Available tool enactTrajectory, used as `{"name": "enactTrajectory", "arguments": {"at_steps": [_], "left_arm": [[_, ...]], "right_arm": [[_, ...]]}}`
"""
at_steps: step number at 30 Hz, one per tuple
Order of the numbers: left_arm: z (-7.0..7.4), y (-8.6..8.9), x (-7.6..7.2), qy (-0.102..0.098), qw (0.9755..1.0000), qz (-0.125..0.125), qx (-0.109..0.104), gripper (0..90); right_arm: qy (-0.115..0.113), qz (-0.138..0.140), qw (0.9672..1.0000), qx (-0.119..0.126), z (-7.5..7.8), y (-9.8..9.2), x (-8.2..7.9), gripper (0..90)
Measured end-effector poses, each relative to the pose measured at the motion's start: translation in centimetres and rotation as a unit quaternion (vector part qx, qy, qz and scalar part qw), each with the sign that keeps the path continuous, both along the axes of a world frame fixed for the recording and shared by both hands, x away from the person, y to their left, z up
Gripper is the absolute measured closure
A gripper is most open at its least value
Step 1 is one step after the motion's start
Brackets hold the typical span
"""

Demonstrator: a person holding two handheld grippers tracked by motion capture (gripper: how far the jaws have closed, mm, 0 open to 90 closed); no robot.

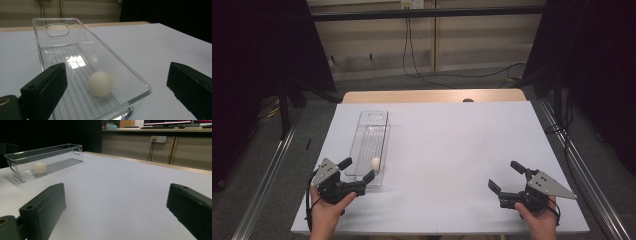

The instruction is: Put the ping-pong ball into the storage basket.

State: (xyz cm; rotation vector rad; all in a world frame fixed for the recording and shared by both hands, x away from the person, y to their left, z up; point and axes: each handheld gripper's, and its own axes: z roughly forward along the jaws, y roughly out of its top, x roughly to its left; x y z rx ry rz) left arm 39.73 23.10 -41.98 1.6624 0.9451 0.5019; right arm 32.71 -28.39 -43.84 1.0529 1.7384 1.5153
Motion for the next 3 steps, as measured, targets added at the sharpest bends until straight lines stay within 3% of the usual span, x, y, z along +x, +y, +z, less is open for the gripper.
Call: {"name": "enactTrajectory", "arguments": {"at_steps": [3], "left_arm": [[-0.01, 0.02, -0.06, -0.001, 1.0, 0.005, -0.004, 3.2]], "right_arm": [[0.0, -0.003, 1.0, 0.001, -0.04, 0.0, 0.08, 1.8]]}}
